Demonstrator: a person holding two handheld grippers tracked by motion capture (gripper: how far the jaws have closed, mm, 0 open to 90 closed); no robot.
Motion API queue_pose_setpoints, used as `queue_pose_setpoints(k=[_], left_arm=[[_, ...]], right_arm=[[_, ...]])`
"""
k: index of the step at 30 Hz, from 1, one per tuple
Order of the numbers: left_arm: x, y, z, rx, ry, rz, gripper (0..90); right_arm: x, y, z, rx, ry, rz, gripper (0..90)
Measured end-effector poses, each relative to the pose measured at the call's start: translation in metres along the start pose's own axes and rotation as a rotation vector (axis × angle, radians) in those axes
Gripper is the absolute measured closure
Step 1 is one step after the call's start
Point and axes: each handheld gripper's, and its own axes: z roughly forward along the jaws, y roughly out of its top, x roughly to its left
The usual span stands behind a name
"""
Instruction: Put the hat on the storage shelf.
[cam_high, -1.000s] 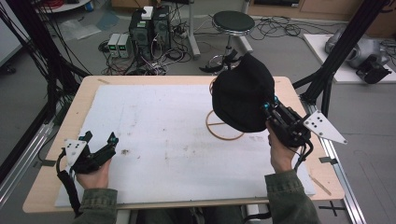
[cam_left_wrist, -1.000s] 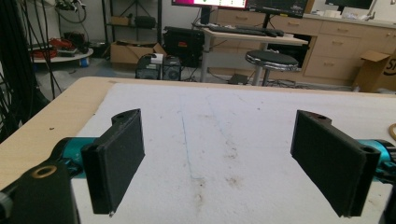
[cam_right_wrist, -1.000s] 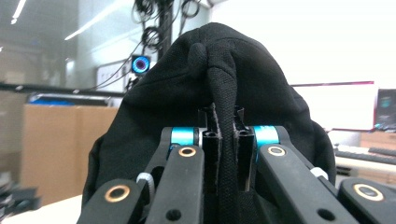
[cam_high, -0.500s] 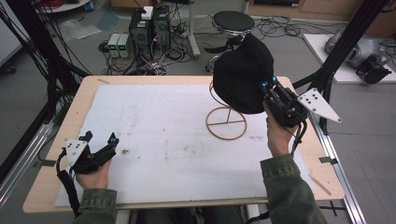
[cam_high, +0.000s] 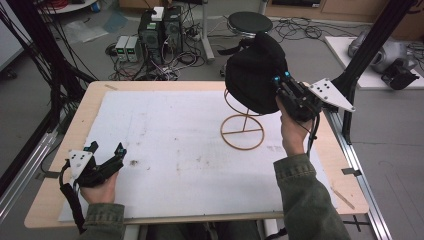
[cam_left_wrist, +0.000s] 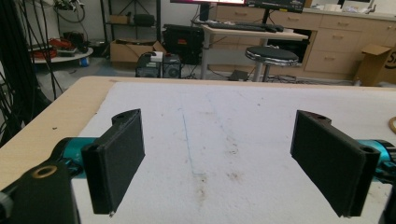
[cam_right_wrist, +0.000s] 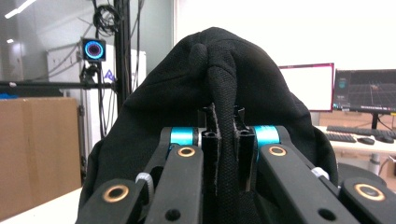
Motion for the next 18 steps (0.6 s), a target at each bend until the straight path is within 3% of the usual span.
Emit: queue_pose_setpoints(k=[7, 18], left_arm=[[0.001, 0.0, -0.001, -0.002, 0.004, -0.004, 17.7], [0.0, 0.0, -0.001, -0.007, 0.007, 0.001, 17.7]], right_arm=[[-0.001, -0.008, 0.007, 0.064, -0.031, -0.007, 86.1], [0.0, -0.017, 0.015, 0.141, -0.035, -0.016, 86.3]])
